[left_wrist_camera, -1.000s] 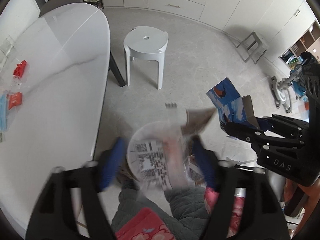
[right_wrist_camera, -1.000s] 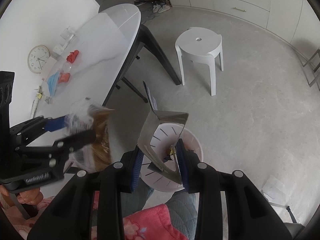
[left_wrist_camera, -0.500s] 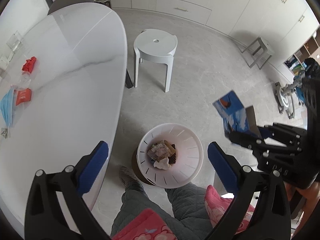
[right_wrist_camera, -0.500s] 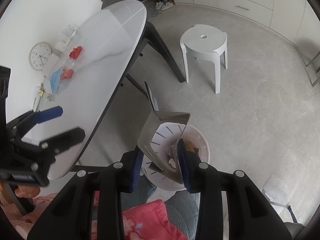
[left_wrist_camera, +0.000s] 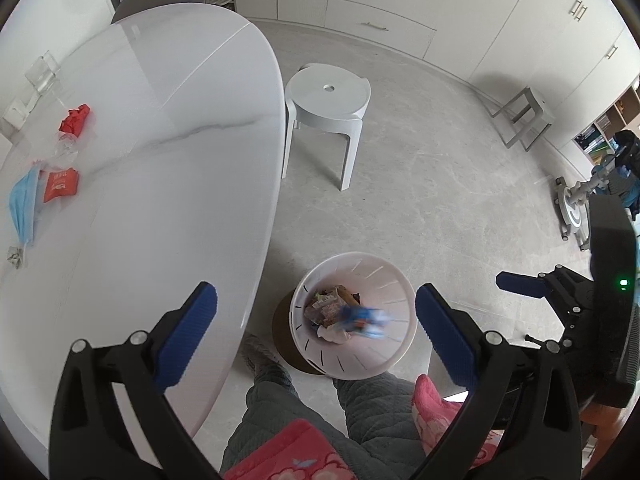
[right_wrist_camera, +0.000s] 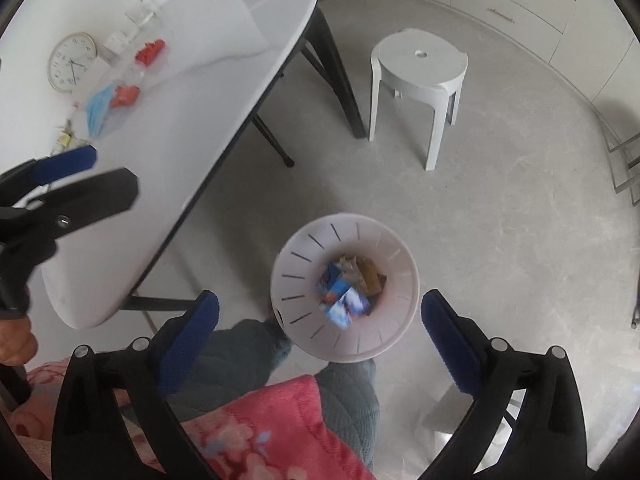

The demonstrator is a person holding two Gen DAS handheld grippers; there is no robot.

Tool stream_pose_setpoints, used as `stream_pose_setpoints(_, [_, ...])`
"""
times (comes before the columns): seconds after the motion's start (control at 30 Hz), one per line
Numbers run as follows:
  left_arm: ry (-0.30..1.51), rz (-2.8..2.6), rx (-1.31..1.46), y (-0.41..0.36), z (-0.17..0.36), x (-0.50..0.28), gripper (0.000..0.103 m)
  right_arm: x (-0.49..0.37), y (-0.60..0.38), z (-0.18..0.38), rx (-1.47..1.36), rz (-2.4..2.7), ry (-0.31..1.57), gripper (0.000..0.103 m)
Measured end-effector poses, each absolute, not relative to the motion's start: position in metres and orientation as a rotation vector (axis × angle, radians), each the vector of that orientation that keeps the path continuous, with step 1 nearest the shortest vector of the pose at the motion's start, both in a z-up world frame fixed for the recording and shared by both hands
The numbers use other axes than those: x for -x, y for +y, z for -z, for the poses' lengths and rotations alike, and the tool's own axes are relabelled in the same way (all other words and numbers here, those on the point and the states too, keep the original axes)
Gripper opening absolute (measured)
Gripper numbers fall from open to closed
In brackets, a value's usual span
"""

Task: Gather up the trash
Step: 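Carry the bag and carton to the white bin and open both tools over it, then move both open tools back over the table toward the remaining trash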

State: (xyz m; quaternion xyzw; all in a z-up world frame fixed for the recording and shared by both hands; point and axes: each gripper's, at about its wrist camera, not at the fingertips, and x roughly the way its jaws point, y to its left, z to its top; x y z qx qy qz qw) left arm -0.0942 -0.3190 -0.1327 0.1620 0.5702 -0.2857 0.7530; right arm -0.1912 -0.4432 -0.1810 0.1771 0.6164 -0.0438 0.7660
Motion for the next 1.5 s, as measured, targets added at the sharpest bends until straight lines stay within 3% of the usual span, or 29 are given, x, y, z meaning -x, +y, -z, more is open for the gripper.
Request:
stream_pose_setpoints(0.8, [1.247,0.453,-0.214,-0.253,0.131,0.046,0.095,0.115,-0.41,0.167,-0.316,0.021,1.317,0.1])
stream_pose_setpoints(1.5, [1.223,0.144,-0.103,-0.06,0.148,-0.062,0.095,-0.018,-0.287,0.149,-0.221,-0.186,1.271,0.1])
